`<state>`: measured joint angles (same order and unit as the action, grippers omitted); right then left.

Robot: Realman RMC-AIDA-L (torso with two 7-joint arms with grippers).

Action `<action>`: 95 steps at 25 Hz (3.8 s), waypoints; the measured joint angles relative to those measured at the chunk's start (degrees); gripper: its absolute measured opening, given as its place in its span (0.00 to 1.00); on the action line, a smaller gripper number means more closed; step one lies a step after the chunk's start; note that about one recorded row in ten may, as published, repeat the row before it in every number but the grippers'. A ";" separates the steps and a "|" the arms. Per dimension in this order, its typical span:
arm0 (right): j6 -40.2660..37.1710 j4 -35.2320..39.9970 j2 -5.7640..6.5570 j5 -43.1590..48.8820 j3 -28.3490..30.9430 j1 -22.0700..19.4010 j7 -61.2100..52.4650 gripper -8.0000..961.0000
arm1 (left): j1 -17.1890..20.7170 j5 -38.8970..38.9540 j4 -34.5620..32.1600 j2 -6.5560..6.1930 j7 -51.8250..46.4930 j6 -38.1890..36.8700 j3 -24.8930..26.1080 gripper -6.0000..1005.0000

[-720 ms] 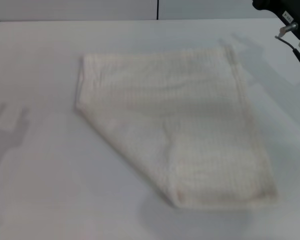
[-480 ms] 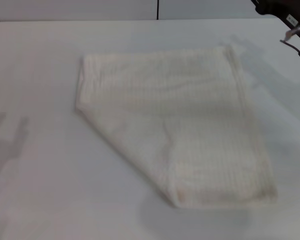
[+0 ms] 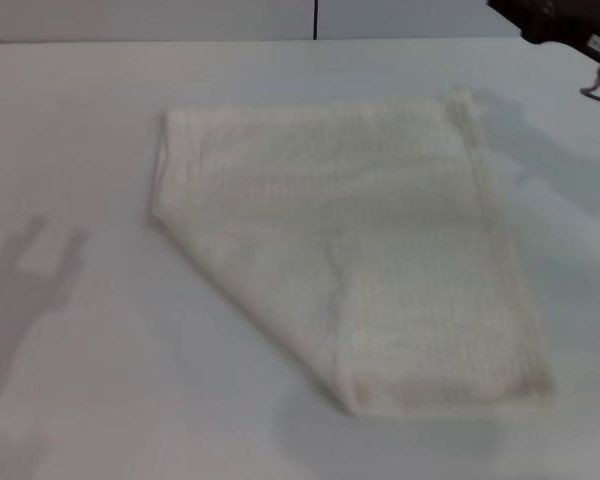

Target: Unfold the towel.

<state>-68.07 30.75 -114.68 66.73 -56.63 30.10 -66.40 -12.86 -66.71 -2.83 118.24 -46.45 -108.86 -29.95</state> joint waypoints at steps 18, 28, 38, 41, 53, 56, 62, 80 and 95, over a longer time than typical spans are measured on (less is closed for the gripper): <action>-5.47 15.22 8.41 50.59 -1.87 14.92 -43.67 0.08 | -2.29 -0.10 -12.59 -0.21 -0.57 12.03 -12.54 0.59; -6.70 14.32 5.58 70.43 -2.25 18.57 -51.77 0.01 | -4.22 -0.10 -16.41 -0.08 -2.53 23.68 -22.54 0.53; 0.33 8.03 3.10 72.33 -2.39 18.06 -52.04 0.01 | -13.23 -0.08 -14.12 0.65 -3.45 34.24 -31.43 0.51; 1.61 7.38 2.54 72.39 -2.41 17.49 -52.07 0.01 | -15.01 -0.02 -13.87 0.81 -3.92 36.30 -33.18 0.51; 2.89 5.92 2.09 74.00 -3.82 17.67 -54.44 0.01 | -20.22 0.31 -12.10 0.84 -6.98 41.68 -39.95 0.51; 3.05 5.88 2.09 74.02 -3.96 17.60 -54.68 0.01 | -20.86 0.38 -12.14 0.84 -8.54 41.93 -42.89 0.51; 3.12 5.62 2.13 74.07 -4.23 17.57 -54.83 0.01 | -22.06 0.51 -12.55 0.90 -13.14 41.90 -46.60 0.50; 3.31 5.46 2.09 74.17 -4.49 17.66 -54.86 0.01 | -25.73 4.68 -18.34 0.94 -23.96 54.49 -64.23 0.50; 4.41 5.03 1.72 75.32 -5.07 17.56 -55.08 0.01 | -24.25 14.52 -25.85 0.93 -24.08 63.16 -79.25 0.50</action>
<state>-63.66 35.78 -112.96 142.05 -61.70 47.66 -121.48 -37.11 -52.19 -28.67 119.18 -70.53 -45.70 -109.20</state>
